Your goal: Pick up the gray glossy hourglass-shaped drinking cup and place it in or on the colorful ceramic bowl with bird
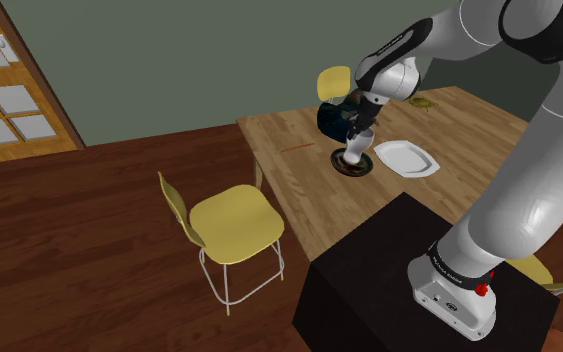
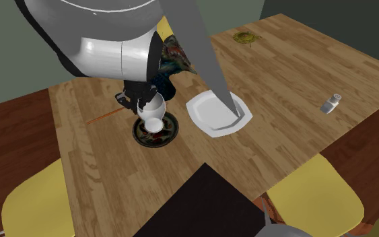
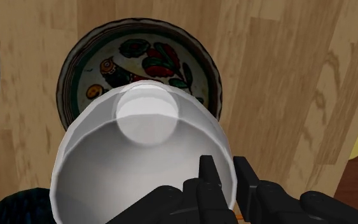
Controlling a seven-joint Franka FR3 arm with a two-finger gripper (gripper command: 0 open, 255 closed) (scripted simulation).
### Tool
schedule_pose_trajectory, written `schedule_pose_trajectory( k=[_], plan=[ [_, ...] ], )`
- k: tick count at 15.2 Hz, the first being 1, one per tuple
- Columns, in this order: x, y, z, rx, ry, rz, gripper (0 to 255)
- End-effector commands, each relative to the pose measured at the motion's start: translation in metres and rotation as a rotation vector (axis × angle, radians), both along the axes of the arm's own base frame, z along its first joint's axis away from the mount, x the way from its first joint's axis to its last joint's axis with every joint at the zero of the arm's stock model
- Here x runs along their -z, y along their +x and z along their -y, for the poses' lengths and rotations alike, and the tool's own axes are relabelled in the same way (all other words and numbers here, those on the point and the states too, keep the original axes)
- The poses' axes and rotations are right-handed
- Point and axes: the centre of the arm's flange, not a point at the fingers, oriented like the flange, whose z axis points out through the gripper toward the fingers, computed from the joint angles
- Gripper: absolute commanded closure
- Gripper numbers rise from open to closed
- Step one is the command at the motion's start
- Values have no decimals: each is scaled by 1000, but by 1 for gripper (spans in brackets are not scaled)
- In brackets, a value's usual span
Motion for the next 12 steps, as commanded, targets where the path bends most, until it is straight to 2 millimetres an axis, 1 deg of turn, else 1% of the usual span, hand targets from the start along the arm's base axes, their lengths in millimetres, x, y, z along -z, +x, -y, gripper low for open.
schedule_pose_trajectory(
  k=[1, 7, 8, 12],
  plan=[
    [5, 1, -1, 0, 0, 1, 255],
    [5, 1, -1, 0, 0, 1, 255],
    [5, 1, -1, 0, 0, 1, 0],
    [5, 1, -1, 0, 0, 1, 0]
  ],
)
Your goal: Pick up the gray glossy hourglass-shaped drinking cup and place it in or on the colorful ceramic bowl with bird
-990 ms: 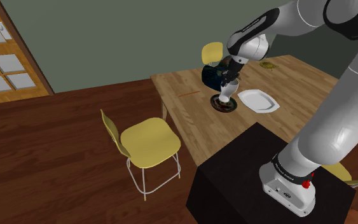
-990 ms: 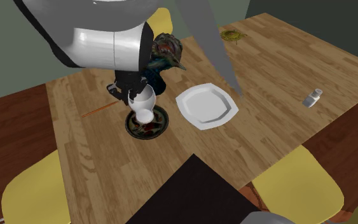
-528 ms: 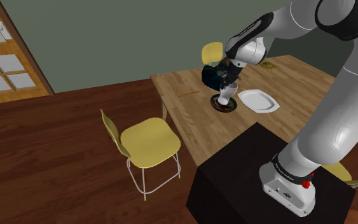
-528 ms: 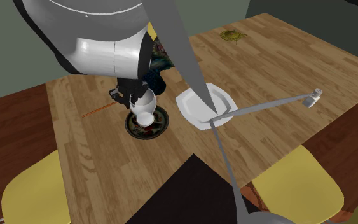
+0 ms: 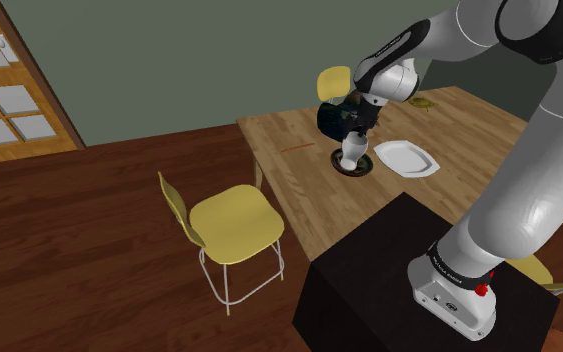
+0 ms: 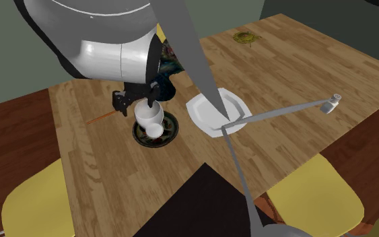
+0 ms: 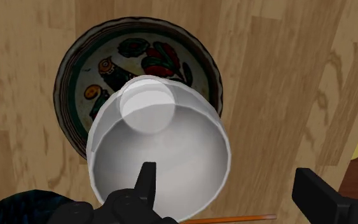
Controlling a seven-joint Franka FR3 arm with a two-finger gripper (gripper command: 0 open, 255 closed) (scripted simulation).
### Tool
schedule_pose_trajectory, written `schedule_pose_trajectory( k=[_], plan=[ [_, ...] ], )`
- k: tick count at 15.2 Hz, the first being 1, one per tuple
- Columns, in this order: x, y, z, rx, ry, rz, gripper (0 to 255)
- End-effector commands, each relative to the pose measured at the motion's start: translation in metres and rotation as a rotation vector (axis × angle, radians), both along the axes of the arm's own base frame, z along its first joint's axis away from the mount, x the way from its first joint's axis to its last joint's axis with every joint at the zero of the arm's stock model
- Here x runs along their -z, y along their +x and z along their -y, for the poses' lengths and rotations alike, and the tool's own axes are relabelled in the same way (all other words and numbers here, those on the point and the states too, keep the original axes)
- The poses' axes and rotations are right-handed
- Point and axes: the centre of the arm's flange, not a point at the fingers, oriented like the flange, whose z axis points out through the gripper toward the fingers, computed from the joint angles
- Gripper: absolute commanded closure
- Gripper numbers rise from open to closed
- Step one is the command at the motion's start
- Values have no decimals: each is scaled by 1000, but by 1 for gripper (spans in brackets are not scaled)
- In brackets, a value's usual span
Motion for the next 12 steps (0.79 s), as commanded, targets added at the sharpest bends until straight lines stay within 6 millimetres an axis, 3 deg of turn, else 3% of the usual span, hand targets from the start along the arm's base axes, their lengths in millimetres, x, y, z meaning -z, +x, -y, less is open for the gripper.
schedule_pose_trajectory(
  k=[1, 5, 12],
  plan=[
    [0, 0, 0, 0, 0, 0, 0],
    [-49, -8, 7, 0, 0, 0, 0],
    [-49, -8, 7, 0, 0, 0, 0]
  ],
)
